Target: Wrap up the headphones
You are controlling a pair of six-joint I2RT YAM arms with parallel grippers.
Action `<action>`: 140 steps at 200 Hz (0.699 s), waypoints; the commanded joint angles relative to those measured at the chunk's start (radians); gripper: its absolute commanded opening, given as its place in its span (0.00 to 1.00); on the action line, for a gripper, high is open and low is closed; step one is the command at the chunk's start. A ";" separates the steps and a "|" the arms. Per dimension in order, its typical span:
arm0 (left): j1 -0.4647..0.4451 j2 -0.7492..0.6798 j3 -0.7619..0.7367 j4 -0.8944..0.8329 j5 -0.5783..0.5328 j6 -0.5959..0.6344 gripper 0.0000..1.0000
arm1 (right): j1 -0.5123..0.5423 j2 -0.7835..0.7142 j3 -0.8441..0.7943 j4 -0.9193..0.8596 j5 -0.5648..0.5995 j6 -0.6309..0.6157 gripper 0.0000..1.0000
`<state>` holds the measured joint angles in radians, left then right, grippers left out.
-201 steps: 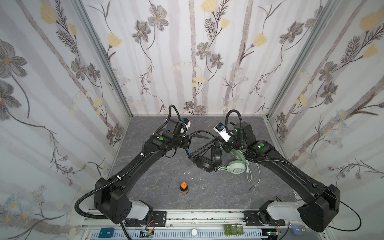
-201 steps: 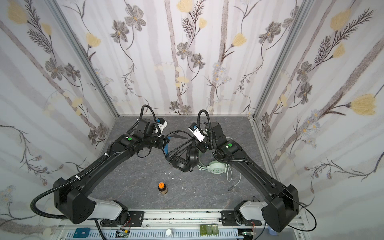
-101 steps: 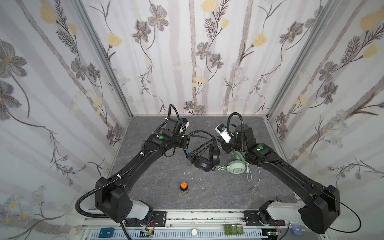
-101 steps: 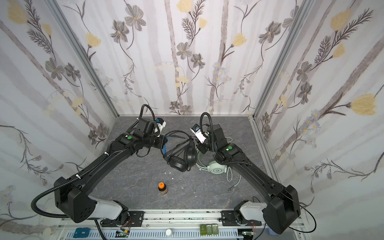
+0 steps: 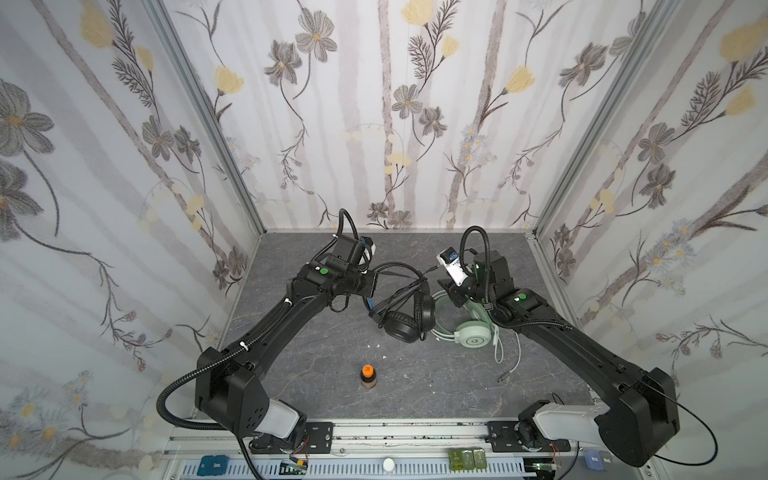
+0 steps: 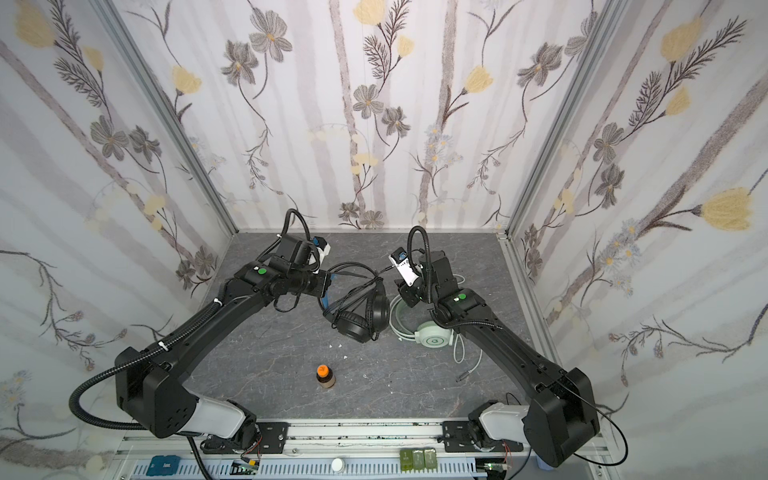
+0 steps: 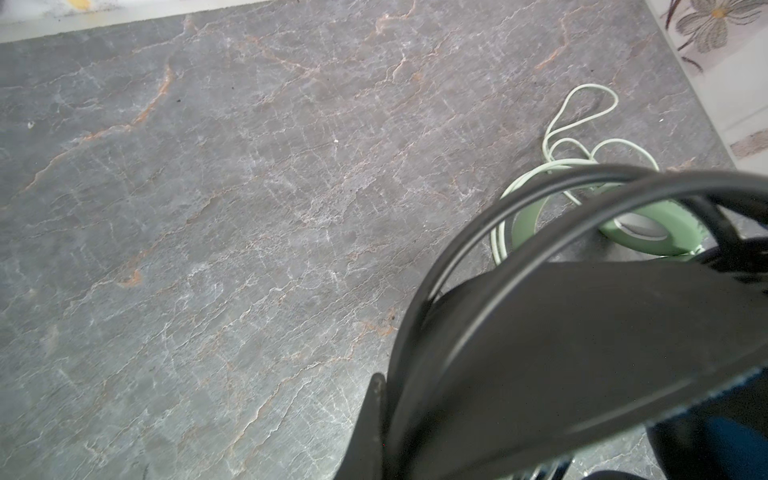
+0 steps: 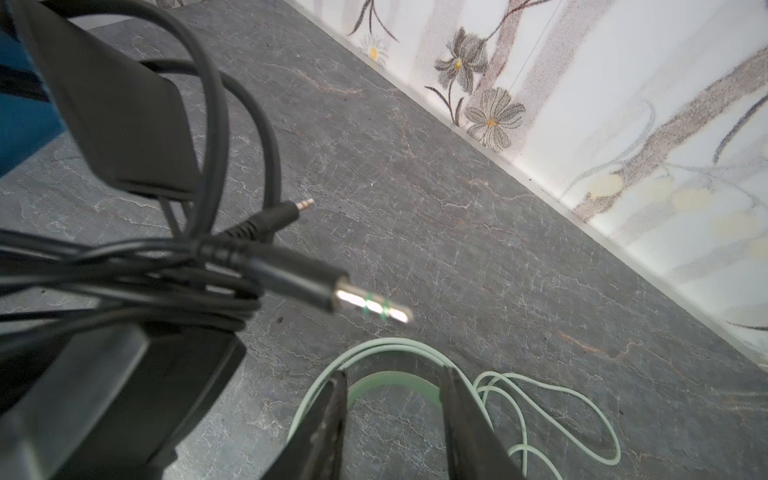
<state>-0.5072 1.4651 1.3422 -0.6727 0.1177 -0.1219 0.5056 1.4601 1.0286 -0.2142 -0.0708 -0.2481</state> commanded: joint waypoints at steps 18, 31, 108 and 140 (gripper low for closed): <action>0.010 0.019 0.029 -0.043 -0.020 -0.062 0.00 | -0.039 0.018 -0.012 0.041 0.043 0.069 0.54; 0.018 0.039 0.052 -0.068 -0.028 -0.079 0.00 | -0.039 0.014 -0.009 0.036 0.065 0.072 0.57; 0.086 0.278 0.243 -0.073 -0.115 -0.242 0.00 | -0.038 -0.012 0.046 0.027 0.188 0.186 0.87; 0.131 0.422 0.337 -0.034 -0.112 -0.324 0.00 | -0.037 -0.022 0.057 0.005 0.202 0.235 0.99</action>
<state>-0.4004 1.8126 1.6234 -0.7685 0.0120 -0.3435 0.4664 1.4471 1.0710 -0.2218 0.0967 -0.0738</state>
